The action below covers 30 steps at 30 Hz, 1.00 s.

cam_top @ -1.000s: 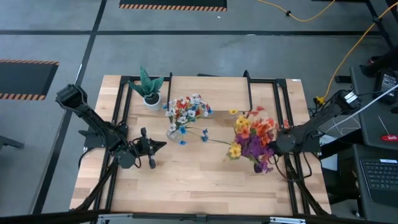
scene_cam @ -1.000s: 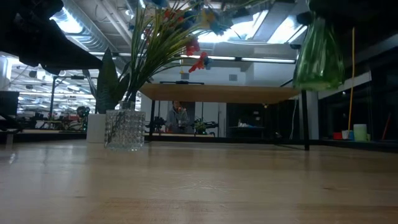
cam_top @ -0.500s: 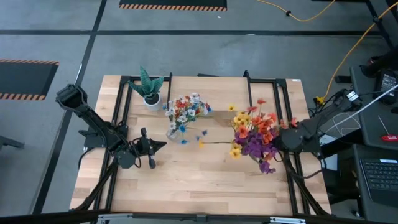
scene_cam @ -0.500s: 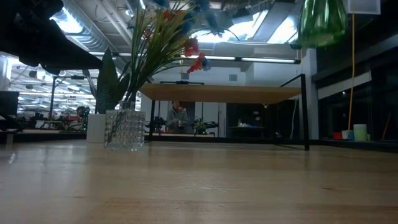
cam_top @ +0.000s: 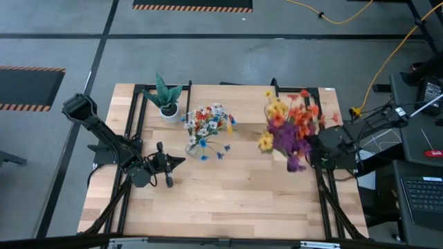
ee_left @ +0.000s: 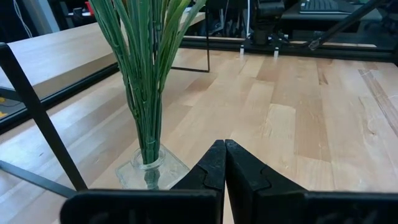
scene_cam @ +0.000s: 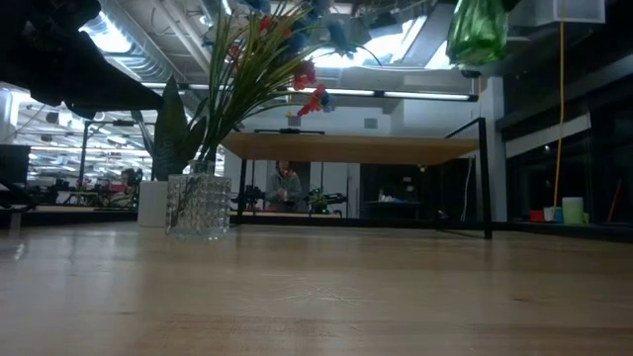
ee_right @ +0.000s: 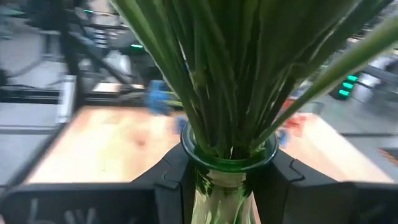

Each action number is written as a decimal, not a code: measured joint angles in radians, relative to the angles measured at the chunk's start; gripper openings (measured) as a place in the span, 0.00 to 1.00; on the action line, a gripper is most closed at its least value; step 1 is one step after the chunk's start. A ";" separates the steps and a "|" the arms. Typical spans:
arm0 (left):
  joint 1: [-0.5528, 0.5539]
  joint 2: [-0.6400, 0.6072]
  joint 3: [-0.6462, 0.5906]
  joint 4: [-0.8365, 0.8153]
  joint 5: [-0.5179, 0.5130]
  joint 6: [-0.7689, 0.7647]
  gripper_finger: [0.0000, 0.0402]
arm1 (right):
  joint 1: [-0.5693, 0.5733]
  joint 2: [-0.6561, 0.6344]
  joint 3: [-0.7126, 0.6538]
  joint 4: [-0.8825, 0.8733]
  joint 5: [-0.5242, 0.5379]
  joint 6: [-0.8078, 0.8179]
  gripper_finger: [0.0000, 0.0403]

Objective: Pick and place flowers into a vace then onto a shelf
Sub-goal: Put the green flower vase on the shelf

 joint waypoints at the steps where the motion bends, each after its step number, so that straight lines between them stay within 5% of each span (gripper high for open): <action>1: 0.000 0.000 0.000 0.000 0.000 0.000 0.00 | -0.028 -0.005 0.000 -0.009 -0.002 -0.001 0.27; 24: 0.000 0.000 0.000 0.000 -0.013 -0.016 0.00 | -0.546 0.007 0.023 0.006 -0.040 -0.004 0.27; 30: 0.000 0.000 0.000 0.000 -0.010 -0.019 0.01 | -0.659 0.082 0.023 0.104 -0.139 -0.019 0.27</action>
